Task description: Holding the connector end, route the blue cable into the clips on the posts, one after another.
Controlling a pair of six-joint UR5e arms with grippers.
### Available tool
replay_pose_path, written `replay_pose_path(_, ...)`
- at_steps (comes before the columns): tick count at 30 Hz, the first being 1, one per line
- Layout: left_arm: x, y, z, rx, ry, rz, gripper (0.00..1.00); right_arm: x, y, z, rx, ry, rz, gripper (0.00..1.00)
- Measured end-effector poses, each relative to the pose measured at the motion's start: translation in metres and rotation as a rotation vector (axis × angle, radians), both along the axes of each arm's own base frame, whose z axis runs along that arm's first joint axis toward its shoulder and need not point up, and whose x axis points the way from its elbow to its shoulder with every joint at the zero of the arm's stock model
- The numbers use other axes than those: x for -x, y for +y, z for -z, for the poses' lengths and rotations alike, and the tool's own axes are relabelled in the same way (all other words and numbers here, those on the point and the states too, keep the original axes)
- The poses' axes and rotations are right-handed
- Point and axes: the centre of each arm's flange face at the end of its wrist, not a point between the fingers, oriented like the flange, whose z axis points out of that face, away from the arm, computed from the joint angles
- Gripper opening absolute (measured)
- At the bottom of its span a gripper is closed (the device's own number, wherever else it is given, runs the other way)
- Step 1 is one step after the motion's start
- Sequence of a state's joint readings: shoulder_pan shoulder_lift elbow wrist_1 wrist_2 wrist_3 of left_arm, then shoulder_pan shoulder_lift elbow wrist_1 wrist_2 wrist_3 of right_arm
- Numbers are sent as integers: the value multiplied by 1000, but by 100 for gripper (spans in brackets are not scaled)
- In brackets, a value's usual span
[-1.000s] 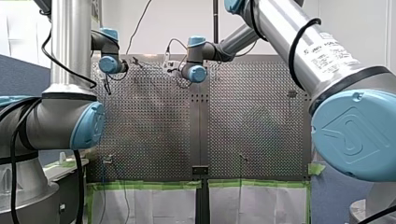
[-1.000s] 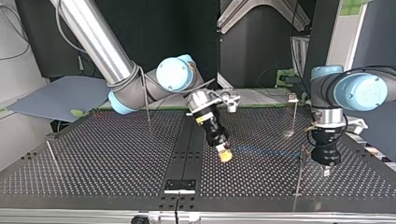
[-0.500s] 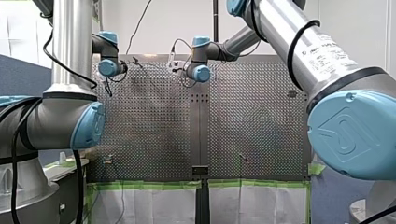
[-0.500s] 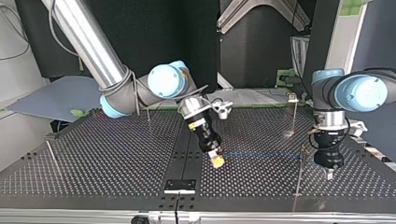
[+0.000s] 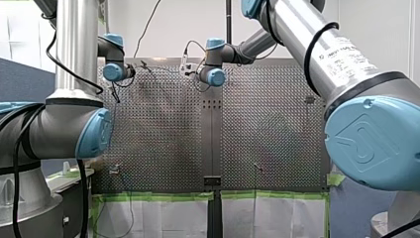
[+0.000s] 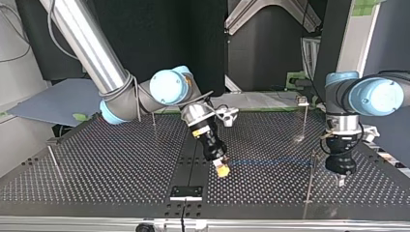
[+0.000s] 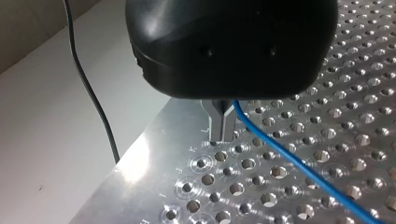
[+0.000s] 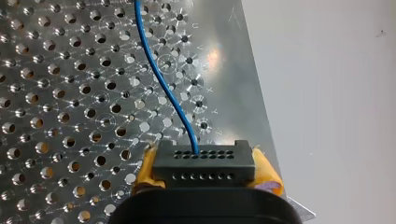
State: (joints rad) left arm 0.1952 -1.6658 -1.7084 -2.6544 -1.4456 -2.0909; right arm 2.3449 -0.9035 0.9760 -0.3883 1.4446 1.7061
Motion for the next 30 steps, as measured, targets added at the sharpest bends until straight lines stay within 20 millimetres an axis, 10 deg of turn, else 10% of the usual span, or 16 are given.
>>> replay_pose_path(7, 2, 1, 2, 7, 19, -3, 19, 2, -2, 0, -5, 4, 2, 0)
replay_pose_path(10, 2, 1, 3, 7, 24, -3, 42, 3, -3, 1, -6, 5, 4, 0)
replay_pose_path(12, 2, 1, 3, 5, 27, -1, 83, 3, -3, 1, -7, 5, 5, 0)
replay_pose_path(15, 4, 1, 5, 7, 45, -9, 100, 4, -4, 1, -8, 6, 6, 0)
replay_pose_path(30, 15, 0, 19, 75, 165, -30, 100, 5, -5, 2, -16, 13, 10, 0)
